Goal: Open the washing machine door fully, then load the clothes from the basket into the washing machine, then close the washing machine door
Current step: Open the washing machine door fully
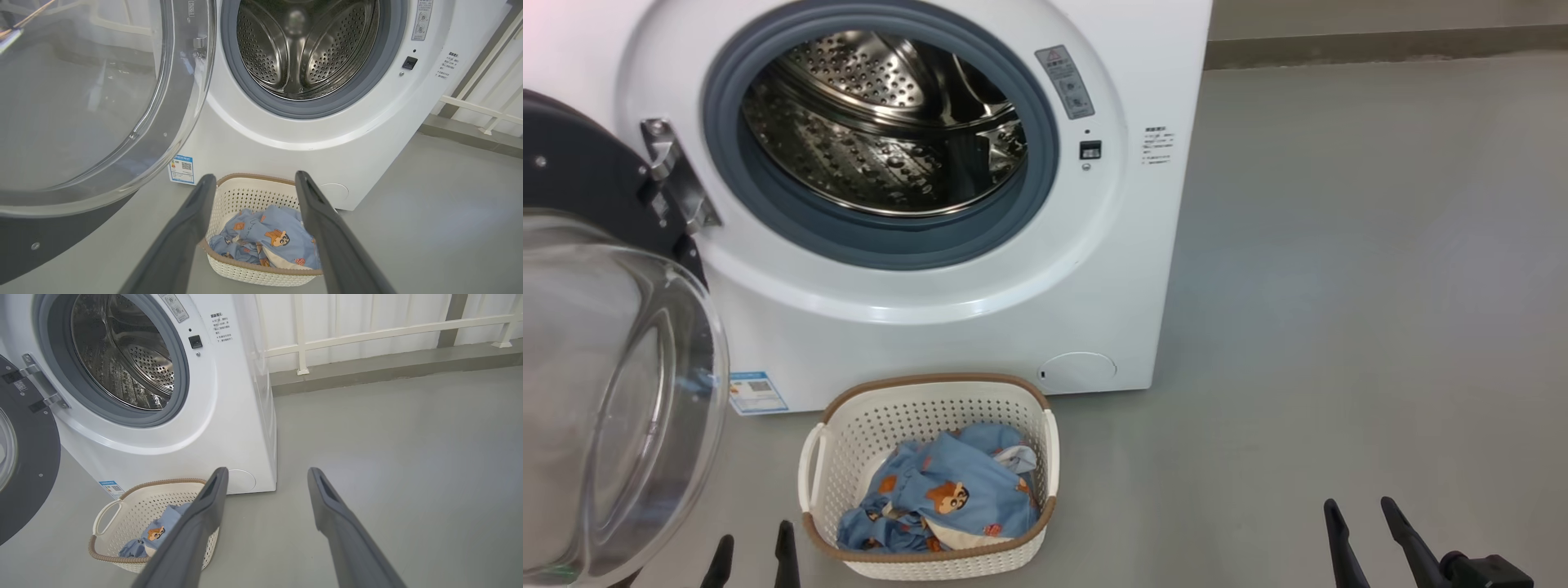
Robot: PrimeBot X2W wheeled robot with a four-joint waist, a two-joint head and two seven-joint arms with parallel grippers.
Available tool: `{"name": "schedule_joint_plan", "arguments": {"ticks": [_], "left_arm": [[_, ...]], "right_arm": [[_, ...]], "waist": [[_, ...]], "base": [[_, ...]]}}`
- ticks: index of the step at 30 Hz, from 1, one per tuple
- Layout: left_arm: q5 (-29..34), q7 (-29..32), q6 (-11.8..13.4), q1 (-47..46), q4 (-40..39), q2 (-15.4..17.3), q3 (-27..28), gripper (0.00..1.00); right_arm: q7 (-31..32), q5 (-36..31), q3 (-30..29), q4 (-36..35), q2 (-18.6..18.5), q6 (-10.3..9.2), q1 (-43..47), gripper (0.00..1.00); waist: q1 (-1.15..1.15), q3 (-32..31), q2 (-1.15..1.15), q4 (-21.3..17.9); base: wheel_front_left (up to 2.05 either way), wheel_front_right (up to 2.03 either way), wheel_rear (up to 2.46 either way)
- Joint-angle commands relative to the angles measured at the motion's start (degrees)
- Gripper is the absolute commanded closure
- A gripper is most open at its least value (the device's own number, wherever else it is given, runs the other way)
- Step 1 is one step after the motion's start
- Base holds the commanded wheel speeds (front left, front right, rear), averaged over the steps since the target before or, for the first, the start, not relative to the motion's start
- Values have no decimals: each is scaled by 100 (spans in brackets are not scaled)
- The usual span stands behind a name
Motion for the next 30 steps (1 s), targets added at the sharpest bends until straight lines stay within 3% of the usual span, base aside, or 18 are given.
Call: {"name": "schedule_joint_plan", "arguments": {"ticks": [1, 15, 30], "left_arm": [[9, -78, -26, -129, -65, 55, 229, 0], [278, -94, -117, -36, -166, -68, 452, 0], [489, -95, -74, 39, -208, -178, 582, 0]], "right_arm": [[-45, -117, 85, -105, -80, 9, -203, 0], [-45, -315, -54, 103, -80, 9, -137, 0], [-45, -287, -77, 187, -80, 9, -88, 0]], "waist": [[0, -7, 0, 92], [0, -45, 0, 444], [0, -116, 0, 519]], "base": [[0, 0, 0], [0, 0, 0], [0, 0, 0]]}}
